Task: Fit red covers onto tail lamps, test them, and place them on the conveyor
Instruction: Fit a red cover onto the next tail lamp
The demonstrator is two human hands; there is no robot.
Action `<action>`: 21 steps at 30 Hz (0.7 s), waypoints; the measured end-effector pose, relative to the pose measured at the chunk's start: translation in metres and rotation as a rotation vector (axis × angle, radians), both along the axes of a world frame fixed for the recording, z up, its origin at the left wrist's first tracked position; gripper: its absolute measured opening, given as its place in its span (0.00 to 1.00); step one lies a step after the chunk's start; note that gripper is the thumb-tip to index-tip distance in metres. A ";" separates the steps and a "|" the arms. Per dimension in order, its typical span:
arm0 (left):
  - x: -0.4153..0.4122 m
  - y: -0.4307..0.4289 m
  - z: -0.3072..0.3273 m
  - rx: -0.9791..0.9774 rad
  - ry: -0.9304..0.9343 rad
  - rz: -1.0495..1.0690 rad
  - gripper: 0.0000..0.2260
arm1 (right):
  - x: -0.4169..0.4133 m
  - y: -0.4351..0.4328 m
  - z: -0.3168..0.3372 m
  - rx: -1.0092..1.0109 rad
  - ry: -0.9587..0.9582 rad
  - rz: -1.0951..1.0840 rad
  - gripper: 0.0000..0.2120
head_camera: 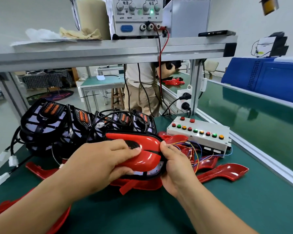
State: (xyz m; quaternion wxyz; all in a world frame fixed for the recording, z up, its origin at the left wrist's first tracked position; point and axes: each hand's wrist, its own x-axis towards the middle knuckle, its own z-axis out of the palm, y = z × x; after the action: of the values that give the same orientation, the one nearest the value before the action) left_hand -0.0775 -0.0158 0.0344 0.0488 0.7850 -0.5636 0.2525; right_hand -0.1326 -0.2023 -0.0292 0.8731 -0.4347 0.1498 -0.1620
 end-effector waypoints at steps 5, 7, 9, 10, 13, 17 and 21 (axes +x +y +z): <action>0.002 0.002 -0.018 -0.056 -0.016 -0.067 0.19 | -0.002 0.001 0.002 -0.025 0.033 0.007 0.13; -0.004 0.000 -0.026 -0.092 0.000 -0.049 0.18 | -0.003 0.002 0.001 -0.024 0.046 0.019 0.13; -0.006 -0.002 -0.033 -0.129 -0.006 -0.036 0.18 | -0.004 0.002 0.001 -0.011 0.050 0.031 0.12; -0.007 -0.002 -0.037 -0.147 -0.012 -0.031 0.18 | -0.004 0.002 0.001 -0.009 0.052 0.033 0.12; -0.009 -0.001 -0.047 -0.193 -0.031 -0.018 0.17 | -0.003 0.002 0.002 -0.016 0.060 0.032 0.13; -0.013 0.000 -0.054 -0.234 -0.041 0.015 0.17 | -0.003 0.002 0.002 -0.017 0.058 0.041 0.13; -0.018 -0.004 -0.060 -0.298 -0.014 0.059 0.17 | -0.003 0.002 0.002 -0.018 0.063 0.049 0.13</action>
State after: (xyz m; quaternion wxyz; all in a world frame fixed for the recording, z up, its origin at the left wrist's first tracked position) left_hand -0.0955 -0.0196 -0.0254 0.1535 0.7836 -0.4967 0.3401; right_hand -0.1355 -0.2004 -0.0276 0.8678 -0.4510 0.1648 -0.1281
